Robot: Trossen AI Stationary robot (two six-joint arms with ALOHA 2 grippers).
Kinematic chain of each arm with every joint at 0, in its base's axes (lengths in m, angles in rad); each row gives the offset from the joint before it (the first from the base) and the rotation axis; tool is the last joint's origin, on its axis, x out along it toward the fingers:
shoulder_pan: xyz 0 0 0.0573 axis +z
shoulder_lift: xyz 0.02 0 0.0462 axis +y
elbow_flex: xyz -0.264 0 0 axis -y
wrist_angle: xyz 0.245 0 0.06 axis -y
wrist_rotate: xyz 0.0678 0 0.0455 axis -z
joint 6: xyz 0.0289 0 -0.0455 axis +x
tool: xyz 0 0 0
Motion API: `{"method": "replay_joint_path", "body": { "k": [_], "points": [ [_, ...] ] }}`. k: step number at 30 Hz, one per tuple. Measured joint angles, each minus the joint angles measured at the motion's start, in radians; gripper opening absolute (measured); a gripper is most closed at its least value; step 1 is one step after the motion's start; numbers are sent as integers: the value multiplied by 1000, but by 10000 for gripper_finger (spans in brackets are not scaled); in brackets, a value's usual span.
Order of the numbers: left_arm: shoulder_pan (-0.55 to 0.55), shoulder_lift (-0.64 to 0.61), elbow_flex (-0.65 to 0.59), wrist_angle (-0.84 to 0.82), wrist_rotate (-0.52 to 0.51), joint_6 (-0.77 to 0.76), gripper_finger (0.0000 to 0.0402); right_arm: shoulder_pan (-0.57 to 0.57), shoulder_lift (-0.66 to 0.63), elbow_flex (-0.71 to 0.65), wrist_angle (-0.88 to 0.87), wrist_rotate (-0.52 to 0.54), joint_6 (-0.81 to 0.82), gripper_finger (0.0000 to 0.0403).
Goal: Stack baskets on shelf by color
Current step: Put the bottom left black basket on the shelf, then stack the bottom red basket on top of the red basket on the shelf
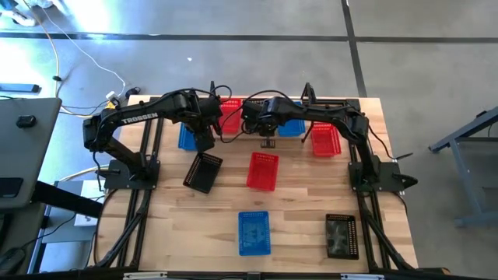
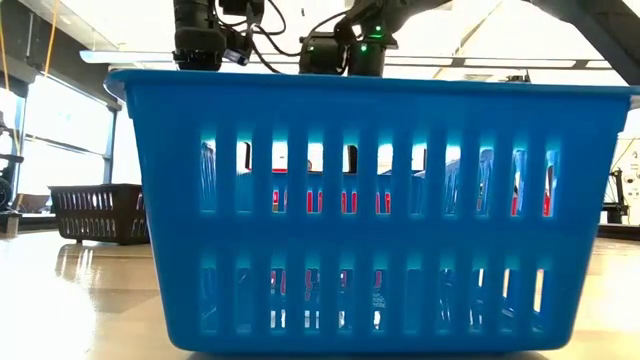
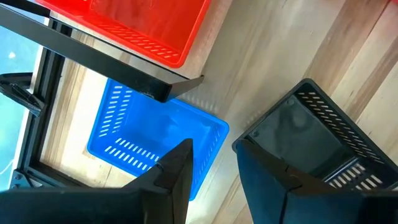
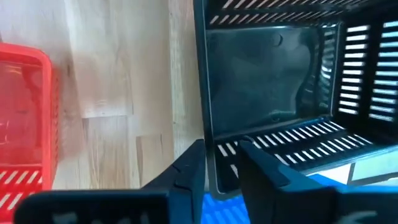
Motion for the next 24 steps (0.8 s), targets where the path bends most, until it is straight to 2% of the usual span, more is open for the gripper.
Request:
{"method": "replay_joint_path", "body": {
  "k": [3,11,20,24],
  "points": [
    [0,0,0,0,0,0,115,1,0,23,-23,-2,31,84],
    [0,0,0,0,5,1,121,8,-3,128,-140,-92,169,85],
    [-6,0,0,1,124,14,167,8,-6,238,-279,-86,380,85],
    [-30,0,0,0,139,20,174,8,-51,250,-305,-74,455,85]
  ]
}}
